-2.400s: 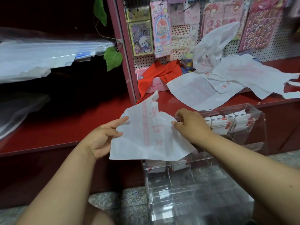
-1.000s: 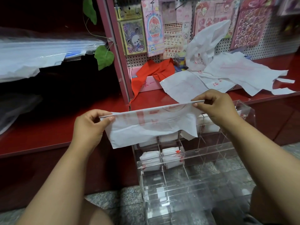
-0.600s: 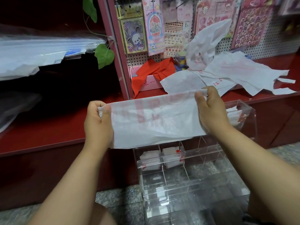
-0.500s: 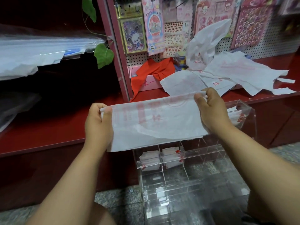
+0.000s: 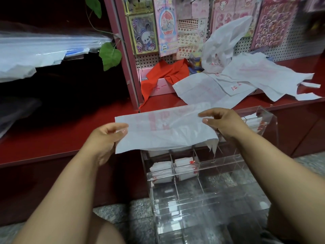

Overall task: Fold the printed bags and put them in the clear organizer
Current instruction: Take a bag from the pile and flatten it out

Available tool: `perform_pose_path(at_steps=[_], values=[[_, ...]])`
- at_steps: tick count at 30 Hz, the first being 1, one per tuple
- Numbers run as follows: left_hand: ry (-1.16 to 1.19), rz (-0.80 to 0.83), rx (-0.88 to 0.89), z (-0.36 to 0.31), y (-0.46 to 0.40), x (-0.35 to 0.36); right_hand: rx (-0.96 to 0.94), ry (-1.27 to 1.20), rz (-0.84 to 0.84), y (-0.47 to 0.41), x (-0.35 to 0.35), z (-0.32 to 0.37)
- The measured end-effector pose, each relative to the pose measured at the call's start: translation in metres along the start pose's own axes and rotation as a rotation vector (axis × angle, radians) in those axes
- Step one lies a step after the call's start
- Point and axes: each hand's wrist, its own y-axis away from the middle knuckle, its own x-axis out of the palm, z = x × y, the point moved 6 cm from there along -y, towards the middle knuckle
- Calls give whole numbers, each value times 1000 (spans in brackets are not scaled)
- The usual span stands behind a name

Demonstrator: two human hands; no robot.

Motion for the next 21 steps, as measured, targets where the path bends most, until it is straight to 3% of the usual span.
perform_pose_path(at_steps=[10,15,21], values=[[-45,21,11,-6,6,-12,-30,100,43,-1,-3,-3],[-207,-51,143,-14,7,-13,-95,198,10,-4,-4,0],[-547,-171,313,-40,15,-12,-258,506,-18,-9,-5,13]])
